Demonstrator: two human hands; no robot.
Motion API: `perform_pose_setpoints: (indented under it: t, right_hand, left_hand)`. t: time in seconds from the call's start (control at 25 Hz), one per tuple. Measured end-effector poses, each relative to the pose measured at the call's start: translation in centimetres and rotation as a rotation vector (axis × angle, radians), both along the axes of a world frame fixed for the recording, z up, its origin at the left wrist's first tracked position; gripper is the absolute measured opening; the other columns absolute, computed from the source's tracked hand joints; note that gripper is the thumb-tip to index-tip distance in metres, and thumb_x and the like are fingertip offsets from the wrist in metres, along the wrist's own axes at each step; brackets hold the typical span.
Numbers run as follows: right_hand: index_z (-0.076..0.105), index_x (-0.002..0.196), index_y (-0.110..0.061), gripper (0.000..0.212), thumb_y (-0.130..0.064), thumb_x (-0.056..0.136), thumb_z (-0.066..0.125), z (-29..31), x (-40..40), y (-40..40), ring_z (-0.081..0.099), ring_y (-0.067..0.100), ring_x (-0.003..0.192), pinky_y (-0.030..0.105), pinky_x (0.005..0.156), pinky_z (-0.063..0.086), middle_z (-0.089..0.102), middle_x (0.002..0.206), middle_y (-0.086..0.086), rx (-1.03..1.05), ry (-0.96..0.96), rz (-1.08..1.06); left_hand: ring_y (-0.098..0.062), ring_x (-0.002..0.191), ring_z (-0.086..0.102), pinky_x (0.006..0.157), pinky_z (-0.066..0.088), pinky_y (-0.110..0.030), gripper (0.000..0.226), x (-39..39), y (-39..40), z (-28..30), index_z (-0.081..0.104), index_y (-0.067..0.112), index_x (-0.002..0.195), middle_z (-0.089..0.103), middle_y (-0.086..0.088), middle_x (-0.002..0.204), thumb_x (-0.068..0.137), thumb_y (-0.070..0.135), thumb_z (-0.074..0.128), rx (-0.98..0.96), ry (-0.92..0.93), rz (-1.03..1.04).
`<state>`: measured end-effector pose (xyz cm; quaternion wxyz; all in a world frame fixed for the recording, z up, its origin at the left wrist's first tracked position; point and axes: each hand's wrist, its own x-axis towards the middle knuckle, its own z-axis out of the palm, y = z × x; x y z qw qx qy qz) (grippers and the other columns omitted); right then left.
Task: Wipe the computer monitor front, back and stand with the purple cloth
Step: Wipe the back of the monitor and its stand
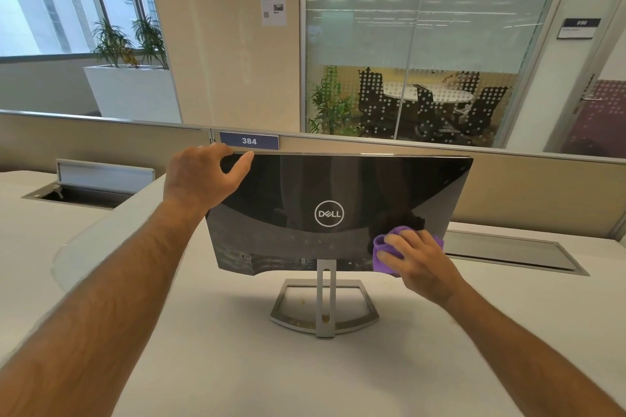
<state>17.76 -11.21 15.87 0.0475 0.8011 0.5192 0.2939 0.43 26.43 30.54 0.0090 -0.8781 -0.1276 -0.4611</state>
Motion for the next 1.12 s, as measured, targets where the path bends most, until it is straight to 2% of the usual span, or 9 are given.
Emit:
perform_pose_setpoints:
  t: [0.08, 0.16, 0.36, 0.6, 0.76, 0.8, 1.0, 1.04, 1.12]
  right_hand:
    - [0.07, 0.116, -0.012, 0.07, -0.023, 0.052, 0.096, 1.1, 0.0, 1.3, 0.062, 0.037, 0.106, 0.045, 0.078, 0.057, 0.065, 0.121, 0.015, 0.139, 0.007, -0.038]
    - [0.07, 0.115, -0.012, 0.067, -0.023, 0.054, 0.095, 1.5, -0.4, 2.5, 0.061, 0.037, 0.107, 0.046, 0.079, 0.057, 0.065, 0.121, 0.015, 0.177, -0.005, -0.021]
    - [0.073, 0.108, -0.018, 0.066, -0.028, 0.047, 0.098, 0.2, -1.4, 2.3, 0.066, 0.033, 0.099, 0.045, 0.078, 0.058, 0.069, 0.114, 0.01, -0.157, -0.116, 0.139]
    - [0.067, 0.119, -0.015, 0.064, -0.024, 0.06, 0.092, 1.8, -0.9, 4.3, 0.059, 0.036, 0.109, 0.046, 0.081, 0.056, 0.063, 0.124, 0.014, 0.153, -0.095, 0.041]
    - [0.07, 0.113, -0.02, 0.068, -0.029, 0.051, 0.096, 0.0, -2.0, 3.7, 0.064, 0.033, 0.104, 0.047, 0.082, 0.057, 0.067, 0.118, 0.009, -0.194, -0.166, 0.162]
    - [0.071, 0.112, -0.021, 0.068, -0.03, 0.05, 0.096, 0.1, -2.1, 3.7, 0.065, 0.033, 0.103, 0.046, 0.082, 0.057, 0.067, 0.117, 0.009, -0.202, -0.175, 0.163]
    - [0.065, 0.122, -0.016, 0.064, -0.024, 0.063, 0.09, 2.3, -2.0, 6.4, 0.058, 0.035, 0.111, 0.046, 0.084, 0.054, 0.061, 0.126, 0.013, 0.187, -0.121, 0.056]
    - [0.065, 0.122, -0.017, 0.064, -0.024, 0.064, 0.089, 2.1, -2.2, 6.6, 0.057, 0.035, 0.112, 0.046, 0.084, 0.054, 0.061, 0.126, 0.013, 0.178, -0.128, 0.071]
    - [0.065, 0.119, -0.019, 0.064, -0.027, 0.062, 0.091, 0.5, -2.6, 6.3, 0.058, 0.033, 0.111, 0.047, 0.085, 0.054, 0.061, 0.124, 0.011, -0.03, -0.19, 0.158]
  left_hand:
    - [-0.027, 0.083, 0.072, 0.07, 0.057, -0.034, 0.054, 0.1, 0.1, -0.1, 0.072, 0.018, 0.112, 0.073, -0.006, 0.111, 0.089, 0.061, 0.051, -0.002, 0.002, -0.001]
    - [-0.026, 0.083, 0.072, 0.071, 0.057, -0.033, 0.053, 0.1, 0.3, -0.2, 0.072, 0.018, 0.112, 0.073, -0.005, 0.112, 0.089, 0.061, 0.051, -0.006, 0.002, -0.004]
    - [-0.025, 0.082, 0.072, 0.069, 0.055, -0.031, 0.056, 0.0, 0.5, -0.2, 0.073, 0.017, 0.11, 0.074, -0.005, 0.109, 0.088, 0.063, 0.049, -0.008, -0.004, -0.012]
    - [-0.025, 0.083, 0.072, 0.07, 0.056, -0.032, 0.054, 0.1, 0.5, -0.2, 0.073, 0.018, 0.11, 0.075, -0.005, 0.107, 0.089, 0.062, 0.051, -0.022, 0.006, -0.012]
    - [-0.025, 0.083, 0.072, 0.07, 0.056, -0.031, 0.054, 0.1, 0.6, -0.2, 0.074, 0.017, 0.108, 0.075, -0.005, 0.105, 0.089, 0.062, 0.051, -0.024, -0.007, -0.008]
    - [-0.025, 0.082, 0.072, 0.07, 0.056, -0.031, 0.055, 0.2, 0.6, -0.2, 0.074, 0.017, 0.108, 0.075, -0.005, 0.104, 0.089, 0.062, 0.05, -0.023, -0.003, -0.01]
    - [-0.024, 0.083, 0.072, 0.07, 0.056, -0.031, 0.058, 0.2, 0.7, -0.2, 0.074, 0.017, 0.109, 0.075, -0.004, 0.105, 0.088, 0.064, 0.047, -0.027, 0.008, -0.008]
    - [-0.024, 0.082, 0.072, 0.07, 0.056, -0.031, 0.057, 0.2, 0.7, -0.2, 0.074, 0.017, 0.108, 0.075, -0.005, 0.105, 0.088, 0.063, 0.048, -0.027, 0.006, -0.009]
    - [-0.024, 0.082, 0.072, 0.069, 0.055, -0.029, 0.054, 0.1, 0.6, -0.2, 0.074, 0.016, 0.108, 0.075, -0.005, 0.105, 0.089, 0.062, 0.051, -0.023, 0.003, -0.012]
